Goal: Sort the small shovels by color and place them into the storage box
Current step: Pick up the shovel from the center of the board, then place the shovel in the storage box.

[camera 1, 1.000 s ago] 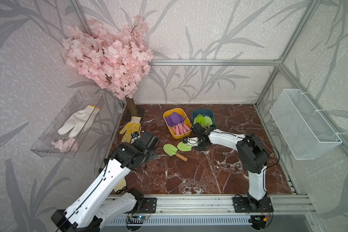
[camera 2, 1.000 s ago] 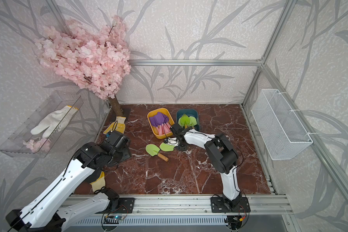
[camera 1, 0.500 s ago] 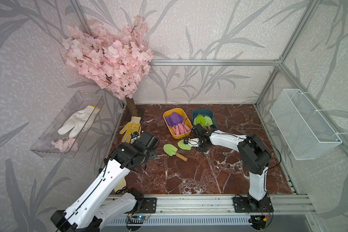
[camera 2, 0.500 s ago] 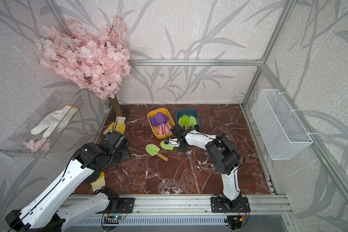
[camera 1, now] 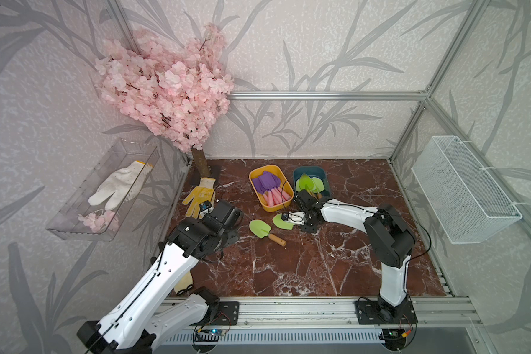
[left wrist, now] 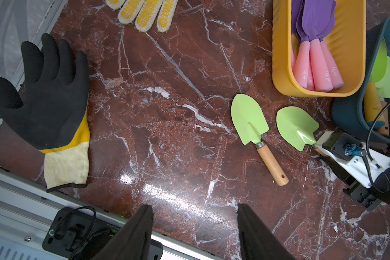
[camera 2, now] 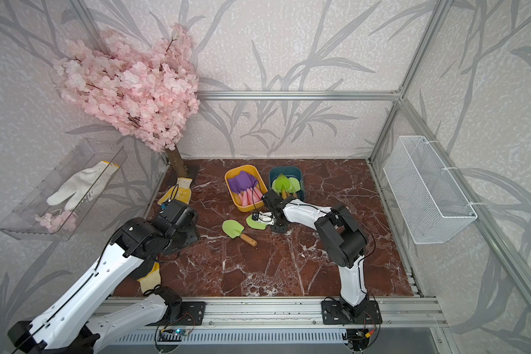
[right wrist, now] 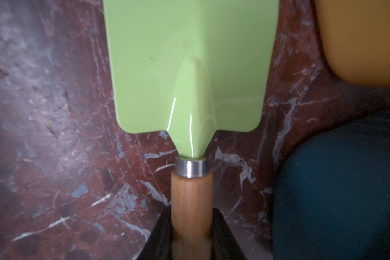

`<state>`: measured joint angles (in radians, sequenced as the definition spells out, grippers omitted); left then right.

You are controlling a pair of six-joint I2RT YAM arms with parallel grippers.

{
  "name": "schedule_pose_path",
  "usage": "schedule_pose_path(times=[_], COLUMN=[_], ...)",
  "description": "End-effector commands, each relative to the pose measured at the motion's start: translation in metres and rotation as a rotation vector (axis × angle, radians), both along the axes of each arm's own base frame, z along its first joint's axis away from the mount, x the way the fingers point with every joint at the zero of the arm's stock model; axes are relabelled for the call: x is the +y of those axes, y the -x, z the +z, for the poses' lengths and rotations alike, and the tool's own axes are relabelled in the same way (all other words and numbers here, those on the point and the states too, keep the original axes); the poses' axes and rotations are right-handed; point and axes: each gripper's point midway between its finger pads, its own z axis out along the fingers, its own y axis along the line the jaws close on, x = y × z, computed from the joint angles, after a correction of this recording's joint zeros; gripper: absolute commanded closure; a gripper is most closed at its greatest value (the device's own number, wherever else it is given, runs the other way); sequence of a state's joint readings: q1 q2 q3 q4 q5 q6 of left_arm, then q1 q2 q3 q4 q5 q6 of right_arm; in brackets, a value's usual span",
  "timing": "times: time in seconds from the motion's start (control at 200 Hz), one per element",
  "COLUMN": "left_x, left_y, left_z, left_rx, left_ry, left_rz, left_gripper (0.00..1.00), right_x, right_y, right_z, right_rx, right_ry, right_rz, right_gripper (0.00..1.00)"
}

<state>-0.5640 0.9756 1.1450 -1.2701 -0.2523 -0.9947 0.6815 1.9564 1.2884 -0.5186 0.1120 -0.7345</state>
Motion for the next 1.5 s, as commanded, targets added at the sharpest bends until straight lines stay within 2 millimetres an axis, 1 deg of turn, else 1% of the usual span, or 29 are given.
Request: schedule_pose_path(times=[0.0, 0.17, 0.27, 0.46, 0.535, 0.625, 0.655, 0.665, 0.68, 0.725, 0.815, 0.975, 1.12, 1.245, 1.295, 1.405, 1.495], left_x=[0.003, 0.003, 0.002, 0.000, 0.000, 0.000, 0.000, 0.000, 0.000, 0.000, -0.001, -0.003, -0.004, -0.005, -0.006, -0.008, -0.009], left_y=[0.000, -0.001, -0.002, -0.004, -0.004, -0.005, -0.005, -0.005, -0.005, -0.005, -0.007, -0.009, -0.010, -0.012, -0.013, -0.016, -0.016], left_z=[0.011, 0.010, 0.010, 0.008, 0.009, 0.009, 0.009, 0.009, 0.009, 0.009, 0.011, 0.013, 0.015, 0.016, 0.016, 0.016, 0.015], left_rx=[-0.034, -0.034, -0.034, -0.038, -0.041, -0.045, -0.044, -0.045, -0.046, -0.045, -0.047, -0.051, -0.051, -0.054, -0.053, -0.050, -0.045], left_ry=[-0.008, -0.008, -0.009, 0.001, 0.000, 0.001, 0.001, 0.000, 0.000, 0.000, 0.001, 0.003, 0.002, 0.001, 0.005, 0.005, 0.006], left_rz=[-0.004, -0.006, -0.008, -0.008, -0.007, -0.007, -0.007, -0.008, -0.008, -0.008, -0.012, -0.015, -0.018, -0.017, -0.019, -0.022, -0.024], left_gripper=[0.37, 0.37, 0.37, 0.37, 0.37, 0.37, 0.37, 0.37, 0.37, 0.37, 0.37, 0.37, 0.37, 0.37, 0.37, 0.37, 0.37], right_x=[-0.014, -0.014, -0.011, -0.010, -0.011, -0.011, -0.011, -0.011, -0.011, -0.010, -0.009, -0.016, -0.027, -0.038, -0.041, -0.049, -0.050], right_y=[0.018, 0.023, 0.033, 0.044, 0.048, 0.051, 0.053, 0.053, 0.054, 0.057, 0.067, 0.076, 0.067, 0.051, 0.046, 0.032, 0.020], right_z=[0.006, 0.018, 0.026, 0.037, 0.045, 0.058, 0.059, 0.066, 0.071, 0.080, 0.098, 0.126, 0.156, 0.179, 0.185, 0.190, 0.188], right_rx=[0.043, 0.033, 0.042, 0.066, 0.059, 0.054, 0.060, 0.050, 0.047, 0.053, 0.077, 0.064, 0.025, 0.009, 0.021, 0.061, 0.100], right_ry=[0.026, 0.003, -0.010, -0.047, -0.060, -0.092, -0.097, -0.113, -0.125, -0.157, -0.228, -0.297, -0.366, -0.399, -0.407, -0.408, -0.378], right_rz=[-0.024, -0.037, -0.042, -0.113, -0.132, -0.168, -0.184, -0.189, -0.197, -0.224, -0.268, -0.361, -0.518, -0.664, -0.720, -0.872, -0.972], right_gripper=[0.81, 0.81, 0.82, 0.82, 0.82, 0.82, 0.82, 0.82, 0.82, 0.82, 0.86, 0.86, 0.86, 0.89, 0.90, 0.93, 0.96])
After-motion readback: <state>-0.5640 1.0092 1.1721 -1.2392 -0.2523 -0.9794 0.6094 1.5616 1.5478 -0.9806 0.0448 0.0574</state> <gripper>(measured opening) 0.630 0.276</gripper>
